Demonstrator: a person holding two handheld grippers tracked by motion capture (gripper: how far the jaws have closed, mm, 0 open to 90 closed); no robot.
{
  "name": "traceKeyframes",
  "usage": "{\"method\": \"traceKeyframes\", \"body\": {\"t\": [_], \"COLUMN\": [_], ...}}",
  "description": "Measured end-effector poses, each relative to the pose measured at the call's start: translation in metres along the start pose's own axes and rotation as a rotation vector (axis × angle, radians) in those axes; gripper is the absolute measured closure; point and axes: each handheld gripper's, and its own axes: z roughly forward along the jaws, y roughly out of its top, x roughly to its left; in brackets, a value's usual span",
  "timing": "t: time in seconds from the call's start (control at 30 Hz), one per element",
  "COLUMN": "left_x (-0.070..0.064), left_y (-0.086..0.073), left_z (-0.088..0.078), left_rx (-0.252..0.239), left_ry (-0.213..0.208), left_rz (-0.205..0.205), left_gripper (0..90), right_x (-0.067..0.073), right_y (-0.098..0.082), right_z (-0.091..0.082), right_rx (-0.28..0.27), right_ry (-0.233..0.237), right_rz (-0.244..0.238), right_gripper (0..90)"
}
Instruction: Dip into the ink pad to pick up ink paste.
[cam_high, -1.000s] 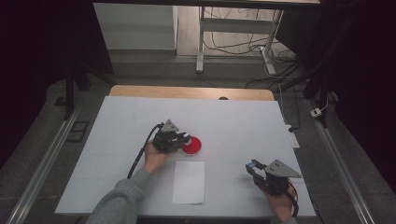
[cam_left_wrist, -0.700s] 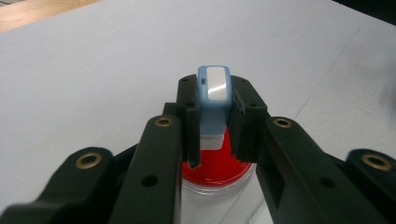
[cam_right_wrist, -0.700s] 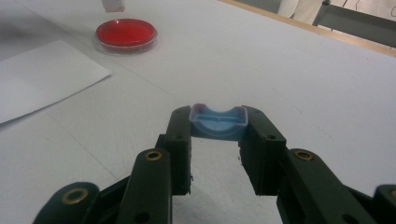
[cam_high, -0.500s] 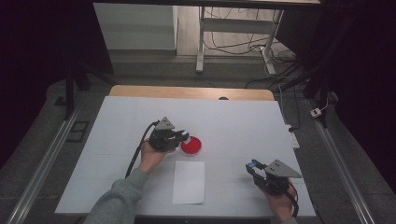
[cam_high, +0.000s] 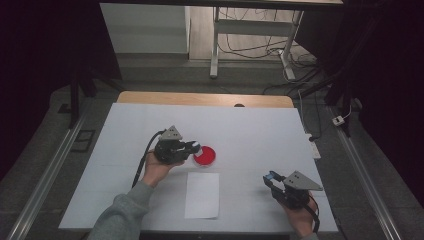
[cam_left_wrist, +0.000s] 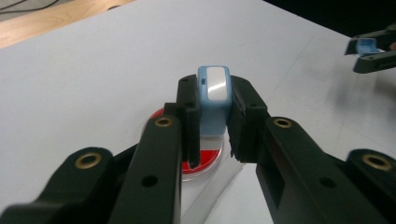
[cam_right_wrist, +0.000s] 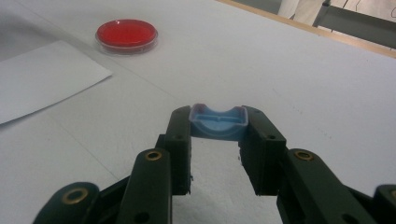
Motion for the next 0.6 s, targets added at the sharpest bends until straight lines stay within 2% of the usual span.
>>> {"method": "traceKeyframes", "body": {"t": [0.6], "left_x": [-0.009], "left_y": [0.005], "left_z": [-0.017], "left_rx": [-0.015], "left_ry": [-0.049], "left_rz": [0.032], "left_gripper": [75.5], "right_x": [0.001], "right_y": [0.000], "right_z": [0.000], "right_rx": [0.001], "right_ry": [0.000], "right_rz": [-0.001], "right_gripper": [64.9]}}
